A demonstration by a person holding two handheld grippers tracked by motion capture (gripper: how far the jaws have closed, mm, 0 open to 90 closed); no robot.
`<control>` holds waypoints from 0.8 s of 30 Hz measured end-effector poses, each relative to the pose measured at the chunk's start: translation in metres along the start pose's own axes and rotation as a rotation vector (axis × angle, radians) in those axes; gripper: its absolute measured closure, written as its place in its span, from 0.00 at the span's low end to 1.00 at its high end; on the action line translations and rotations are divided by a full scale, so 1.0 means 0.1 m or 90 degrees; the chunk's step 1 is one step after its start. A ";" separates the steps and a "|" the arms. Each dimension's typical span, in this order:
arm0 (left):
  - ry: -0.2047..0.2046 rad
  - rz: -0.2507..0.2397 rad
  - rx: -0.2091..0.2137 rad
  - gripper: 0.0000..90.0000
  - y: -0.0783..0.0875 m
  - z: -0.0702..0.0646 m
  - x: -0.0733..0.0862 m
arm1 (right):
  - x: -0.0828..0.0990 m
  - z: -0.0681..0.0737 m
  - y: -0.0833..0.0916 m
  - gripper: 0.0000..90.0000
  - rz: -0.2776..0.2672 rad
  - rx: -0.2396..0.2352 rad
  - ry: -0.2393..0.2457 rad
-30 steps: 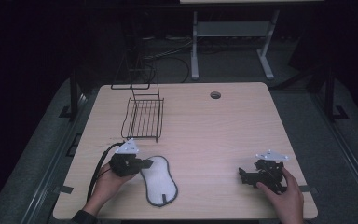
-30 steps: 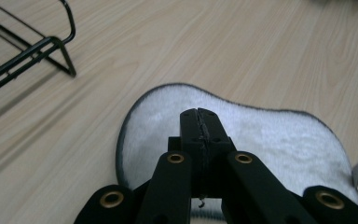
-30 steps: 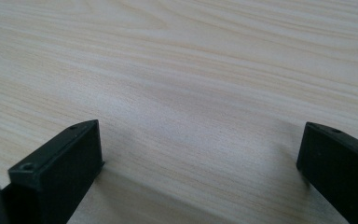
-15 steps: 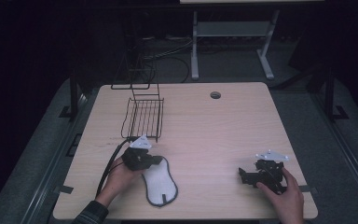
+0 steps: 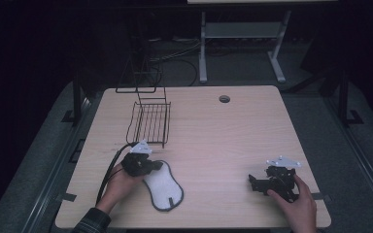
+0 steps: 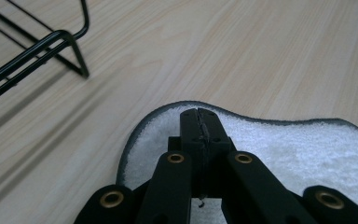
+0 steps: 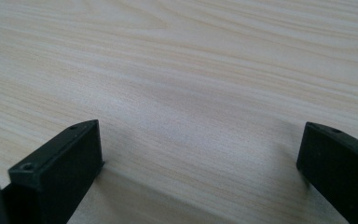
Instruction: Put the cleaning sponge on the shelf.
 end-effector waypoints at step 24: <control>0.071 -0.035 -0.052 1.00 0.46 0.31 0.26 | 0.00 0.00 0.00 0.00 0.000 0.000 0.000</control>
Point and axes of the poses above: each handheld gripper's, and its own axes: y roughly backward along the jaws, x roughly out of its underside, z roughly to its left, the point moved 9 cm from there along -y, roughly forward along the jaws, and after that the axes turned 10 degrees about y, right-handed, at the moved point
